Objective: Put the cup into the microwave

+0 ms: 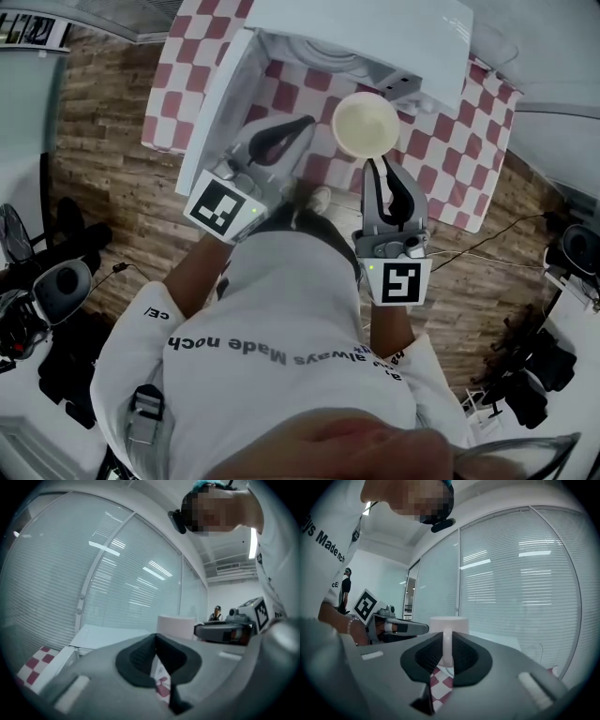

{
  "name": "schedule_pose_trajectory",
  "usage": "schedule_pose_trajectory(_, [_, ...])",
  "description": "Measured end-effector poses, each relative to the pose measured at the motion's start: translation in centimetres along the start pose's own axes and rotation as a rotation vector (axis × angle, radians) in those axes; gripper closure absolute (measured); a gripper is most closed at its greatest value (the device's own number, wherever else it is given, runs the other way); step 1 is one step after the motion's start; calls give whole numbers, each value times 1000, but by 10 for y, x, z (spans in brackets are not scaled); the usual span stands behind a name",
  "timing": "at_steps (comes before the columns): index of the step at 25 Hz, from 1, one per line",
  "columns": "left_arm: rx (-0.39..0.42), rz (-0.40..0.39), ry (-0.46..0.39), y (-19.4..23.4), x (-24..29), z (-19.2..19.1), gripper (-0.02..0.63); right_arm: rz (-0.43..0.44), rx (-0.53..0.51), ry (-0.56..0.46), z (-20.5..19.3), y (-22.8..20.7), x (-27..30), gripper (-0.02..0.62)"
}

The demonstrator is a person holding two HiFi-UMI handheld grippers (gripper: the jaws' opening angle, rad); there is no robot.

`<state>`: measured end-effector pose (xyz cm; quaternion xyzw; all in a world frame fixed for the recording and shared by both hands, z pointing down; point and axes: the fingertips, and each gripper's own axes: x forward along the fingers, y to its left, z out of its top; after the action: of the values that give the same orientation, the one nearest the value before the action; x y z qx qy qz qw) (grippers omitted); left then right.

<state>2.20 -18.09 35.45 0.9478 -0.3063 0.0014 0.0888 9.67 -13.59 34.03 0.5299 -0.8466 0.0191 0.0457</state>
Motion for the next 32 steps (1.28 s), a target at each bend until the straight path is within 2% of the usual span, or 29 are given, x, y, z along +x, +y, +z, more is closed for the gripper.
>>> schedule_pose_trajectory(15, [-26, 14, 14, 40, 27, -71, 603, -49, -4, 54, -88, -14, 46, 554])
schedule_pose_trajectory(26, [-8, 42, 11, 81, 55, -124, 603, -75, 9, 68, -152, -31, 94, 555])
schedule_pose_trajectory(32, [-19, 72, 49, 104, 68, -153, 603, -87, 11, 69, -176, -39, 118, 554])
